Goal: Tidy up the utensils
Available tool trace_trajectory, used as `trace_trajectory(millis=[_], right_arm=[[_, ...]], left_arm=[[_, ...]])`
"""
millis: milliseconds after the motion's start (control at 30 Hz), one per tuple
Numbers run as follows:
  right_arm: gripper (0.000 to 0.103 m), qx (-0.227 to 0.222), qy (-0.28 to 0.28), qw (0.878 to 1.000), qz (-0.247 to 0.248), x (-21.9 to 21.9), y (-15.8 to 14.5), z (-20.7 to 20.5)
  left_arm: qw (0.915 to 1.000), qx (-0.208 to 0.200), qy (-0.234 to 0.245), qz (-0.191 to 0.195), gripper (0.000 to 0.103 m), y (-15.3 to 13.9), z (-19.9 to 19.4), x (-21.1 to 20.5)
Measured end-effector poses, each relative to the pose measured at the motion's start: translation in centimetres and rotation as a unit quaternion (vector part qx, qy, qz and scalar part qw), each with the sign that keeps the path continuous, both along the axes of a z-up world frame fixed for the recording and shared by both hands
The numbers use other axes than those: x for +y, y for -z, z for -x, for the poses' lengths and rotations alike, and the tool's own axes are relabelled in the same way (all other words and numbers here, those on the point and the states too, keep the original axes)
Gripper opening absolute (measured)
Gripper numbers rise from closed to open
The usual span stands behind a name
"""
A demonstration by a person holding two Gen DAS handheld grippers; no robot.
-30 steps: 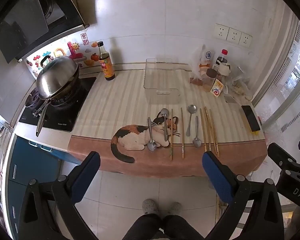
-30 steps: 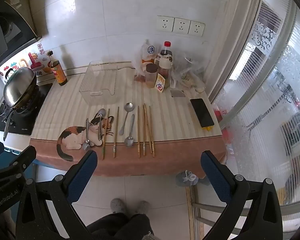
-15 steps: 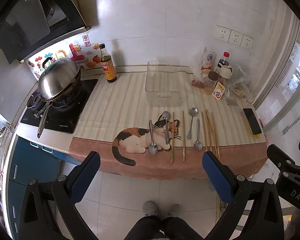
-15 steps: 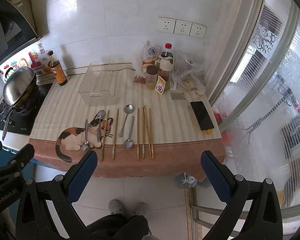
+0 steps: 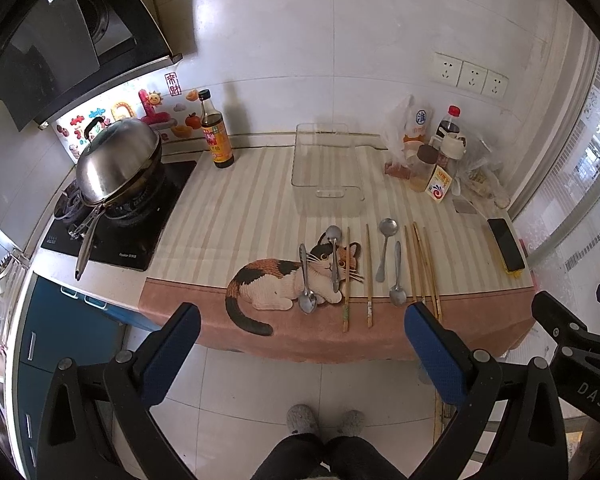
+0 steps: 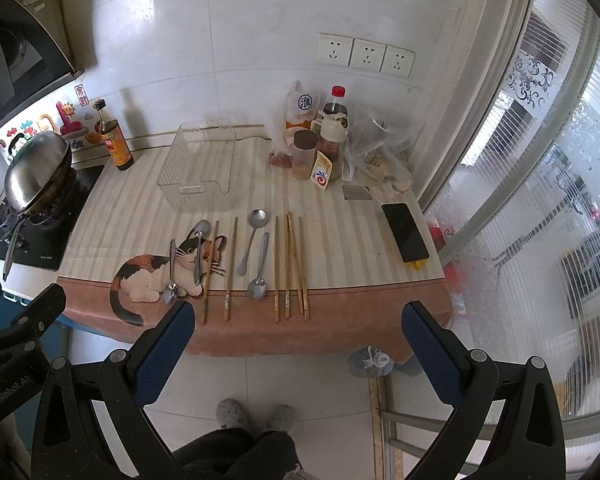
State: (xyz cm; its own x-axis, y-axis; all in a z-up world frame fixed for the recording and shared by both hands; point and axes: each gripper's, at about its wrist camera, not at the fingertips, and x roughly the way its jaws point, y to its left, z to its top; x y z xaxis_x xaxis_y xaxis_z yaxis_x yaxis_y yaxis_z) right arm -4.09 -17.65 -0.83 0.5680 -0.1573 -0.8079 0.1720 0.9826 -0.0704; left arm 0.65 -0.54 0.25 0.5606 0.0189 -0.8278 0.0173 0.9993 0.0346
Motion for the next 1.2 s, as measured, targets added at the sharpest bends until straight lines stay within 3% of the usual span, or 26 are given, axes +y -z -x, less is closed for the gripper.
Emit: trace_trajectory(millis=[1200], right_arm=[[0.103,-0.001,0.000,1.000,0.002,0.22,0.17,-0.31]], left_arm=[[1.0000,0.000,0.002,-0.001,0.103,-0.12,-0.61,-0.01]])
